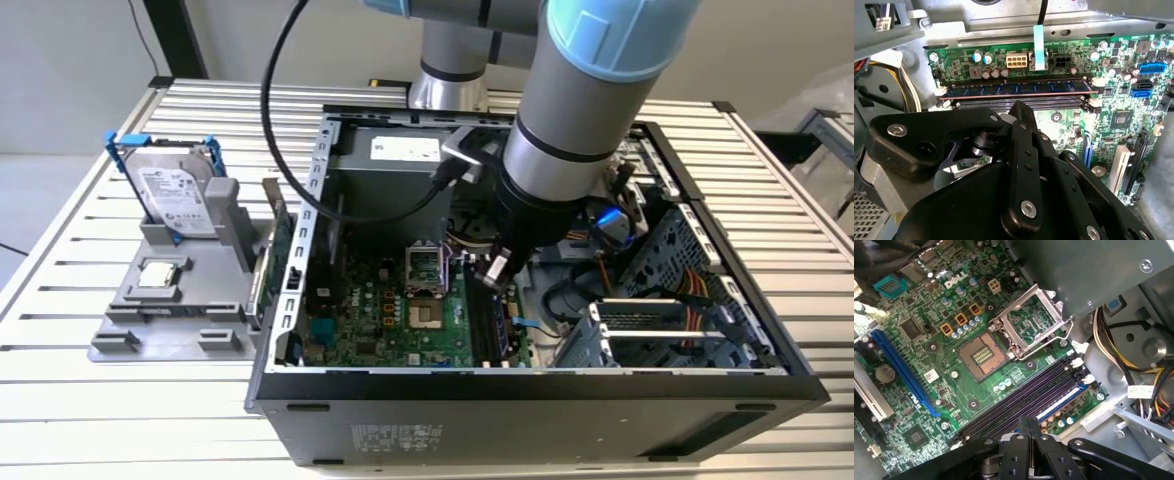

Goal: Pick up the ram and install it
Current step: 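Press down the ram until it locks into place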

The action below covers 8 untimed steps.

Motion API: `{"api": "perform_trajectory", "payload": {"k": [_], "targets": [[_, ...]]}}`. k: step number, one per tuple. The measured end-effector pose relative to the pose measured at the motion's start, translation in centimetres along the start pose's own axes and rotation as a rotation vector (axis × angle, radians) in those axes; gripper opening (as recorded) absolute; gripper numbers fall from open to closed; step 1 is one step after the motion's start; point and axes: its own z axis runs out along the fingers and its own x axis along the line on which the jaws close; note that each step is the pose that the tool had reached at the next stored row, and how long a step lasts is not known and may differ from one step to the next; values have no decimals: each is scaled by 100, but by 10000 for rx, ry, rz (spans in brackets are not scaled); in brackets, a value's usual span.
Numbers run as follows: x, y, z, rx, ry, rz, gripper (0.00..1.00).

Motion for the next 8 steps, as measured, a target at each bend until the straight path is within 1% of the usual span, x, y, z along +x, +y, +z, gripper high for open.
{"api": "perform_trajectory", "payload": {"k": [8], "targets": [[-1,1,0,-22,41,-788,0]]}}
